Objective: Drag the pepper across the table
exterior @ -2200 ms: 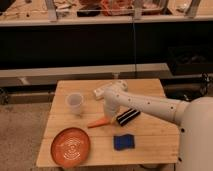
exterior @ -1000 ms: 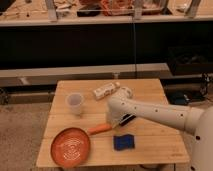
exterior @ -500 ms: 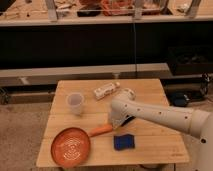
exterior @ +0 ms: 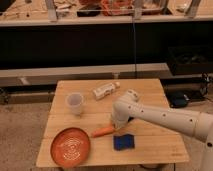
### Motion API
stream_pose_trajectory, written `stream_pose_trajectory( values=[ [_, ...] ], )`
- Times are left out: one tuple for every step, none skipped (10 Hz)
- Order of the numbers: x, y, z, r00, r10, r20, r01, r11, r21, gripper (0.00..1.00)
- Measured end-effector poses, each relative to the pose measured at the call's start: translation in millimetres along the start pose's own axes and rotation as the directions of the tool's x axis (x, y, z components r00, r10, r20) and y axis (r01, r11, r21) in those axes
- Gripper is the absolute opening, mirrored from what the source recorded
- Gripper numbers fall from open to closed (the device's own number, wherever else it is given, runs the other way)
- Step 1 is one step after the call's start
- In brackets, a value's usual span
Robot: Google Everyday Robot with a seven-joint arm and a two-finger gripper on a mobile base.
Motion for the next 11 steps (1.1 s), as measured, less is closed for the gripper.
stream_pose_trajectory(
  values=[
    [2, 3, -1, 1.000, 0.000, 0.001, 0.000, 1.000, 0.001, 0.00],
    [3, 6, -2, 1.000, 0.001, 0.000, -0.001, 1.000, 0.002, 0.00],
    [6, 9, -3, 1.000, 0.001, -0.001, -0.001, 1.000, 0.001, 0.00],
    [8, 11, -4, 1.000, -0.002, -0.002, 0.002, 1.000, 0.002, 0.00],
    [13, 14, -6, 1.000, -0.002, -0.001, 0.002, 1.000, 0.003, 0.00],
    [19, 19, -8, 1.000, 0.000, -0.003, 0.000, 1.000, 0.003, 0.00],
    [24, 23, -10, 1.000, 0.003, -0.004, -0.003, 1.000, 0.004, 0.00],
    [26, 24, -11, 1.000, 0.005, -0.005, -0.005, 1.000, 0.005, 0.00],
    [26, 23, -12, 1.000, 0.005, -0.004, -0.005, 1.000, 0.007, 0.00],
    [28, 25, -13, 1.000, 0.011, -0.001, -0.011, 1.000, 0.009, 0.00],
    [34, 30, -15, 1.000, 0.017, 0.001, -0.017, 1.000, 0.011, 0.00]
  ],
)
